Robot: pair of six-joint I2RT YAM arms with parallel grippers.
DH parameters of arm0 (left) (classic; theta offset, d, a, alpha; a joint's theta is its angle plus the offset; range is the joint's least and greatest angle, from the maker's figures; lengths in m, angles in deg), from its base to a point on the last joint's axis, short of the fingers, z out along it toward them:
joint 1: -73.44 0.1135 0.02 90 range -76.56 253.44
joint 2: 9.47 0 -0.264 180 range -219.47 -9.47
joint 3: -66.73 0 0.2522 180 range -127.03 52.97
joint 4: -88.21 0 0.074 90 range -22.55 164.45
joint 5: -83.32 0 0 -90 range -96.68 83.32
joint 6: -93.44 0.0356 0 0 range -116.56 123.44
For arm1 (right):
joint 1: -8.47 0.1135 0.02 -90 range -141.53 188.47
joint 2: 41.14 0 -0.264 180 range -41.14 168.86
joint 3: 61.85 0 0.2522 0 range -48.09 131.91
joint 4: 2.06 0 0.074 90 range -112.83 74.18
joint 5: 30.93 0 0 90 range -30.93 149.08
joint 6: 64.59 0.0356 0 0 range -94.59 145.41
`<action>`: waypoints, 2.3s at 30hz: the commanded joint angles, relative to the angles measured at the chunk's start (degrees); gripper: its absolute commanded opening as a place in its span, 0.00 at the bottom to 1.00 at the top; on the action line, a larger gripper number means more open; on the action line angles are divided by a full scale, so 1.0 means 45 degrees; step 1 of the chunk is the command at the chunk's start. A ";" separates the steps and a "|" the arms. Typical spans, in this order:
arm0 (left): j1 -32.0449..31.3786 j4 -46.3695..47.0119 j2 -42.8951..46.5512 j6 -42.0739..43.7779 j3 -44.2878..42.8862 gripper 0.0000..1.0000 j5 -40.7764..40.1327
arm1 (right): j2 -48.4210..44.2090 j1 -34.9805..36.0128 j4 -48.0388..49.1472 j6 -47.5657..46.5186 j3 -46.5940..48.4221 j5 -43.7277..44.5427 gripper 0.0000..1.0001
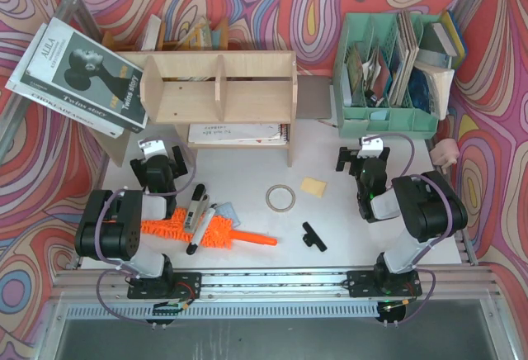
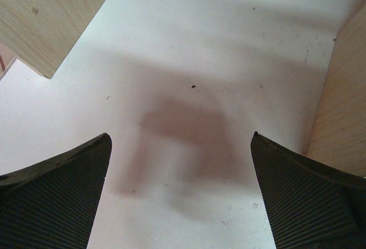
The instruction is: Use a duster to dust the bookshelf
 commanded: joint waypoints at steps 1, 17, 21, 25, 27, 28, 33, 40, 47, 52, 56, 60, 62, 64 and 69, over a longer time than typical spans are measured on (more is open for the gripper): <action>0.0048 0.0045 0.0032 -0.0034 -0.0071 0.98 -0.0072 | 0.0087 -0.0046 0.0052 0.0160 -0.0043 0.0156 0.99; 0.0048 0.2961 0.0135 0.0259 0.1612 0.98 0.0788 | 0.0086 -0.0038 0.0043 0.0153 -0.0048 0.0168 0.99; 0.0031 0.6548 -0.0447 0.0385 0.3078 0.98 0.1130 | 0.0086 -0.0036 0.0061 0.0162 -0.0058 0.0153 0.99; -0.0201 0.6608 0.0585 0.0683 0.3602 0.98 0.1121 | 0.0086 -0.0046 0.0049 0.0163 -0.0056 0.0146 0.99; -0.0309 0.6610 0.1400 0.0781 0.3972 0.98 0.0770 | 0.0090 -0.0046 0.0068 0.0162 -0.0054 0.0142 0.99; -0.0476 0.6588 0.1819 0.0925 0.4257 0.98 0.0299 | 0.0087 -0.0041 0.0067 0.0162 -0.0048 0.0156 0.99; -0.2317 0.4133 0.6112 0.2660 0.4542 0.98 -0.2775 | -0.0216 -0.0046 0.0377 -0.0226 -0.0366 -0.0459 0.99; -0.3179 -0.4602 1.3758 0.1299 0.3812 0.98 -0.4139 | -0.2958 0.0383 -0.1616 -0.0329 -0.0603 -0.0007 0.99; -0.3389 -1.0898 1.6052 -0.1821 0.1609 0.98 -0.4180 | -0.6742 0.0721 -0.5728 0.1061 -0.0297 -0.1122 0.99; -0.3390 -1.3927 1.5650 -0.3304 -0.0793 0.98 -0.2840 | -0.8903 0.0715 -0.9175 0.3237 0.0645 -0.2364 0.99; -0.3390 -1.6382 1.4913 -0.5052 -0.3028 0.98 -0.2816 | -0.9789 0.0720 -1.2595 0.5889 0.1874 -0.1679 0.99; -0.3390 -1.8435 1.4597 -0.6350 -0.4783 0.98 -0.2504 | -1.0825 0.0712 -1.4494 0.7085 0.2031 -0.1513 0.99; -0.3380 -2.0038 1.4529 -0.7246 -0.5606 0.98 -0.2406 | -1.1190 0.0700 -1.4762 0.6824 0.1994 -0.2276 0.99; -0.3390 -2.1722 1.4486 -0.8524 -0.6395 0.98 -0.2750 | -1.1261 0.0700 -1.5394 0.6723 0.2156 -0.2784 0.99; -0.3389 -2.2260 1.4288 -0.5630 -0.6959 0.98 -0.0386 | -1.1030 0.0716 -1.6694 0.6228 0.2435 -0.3729 0.99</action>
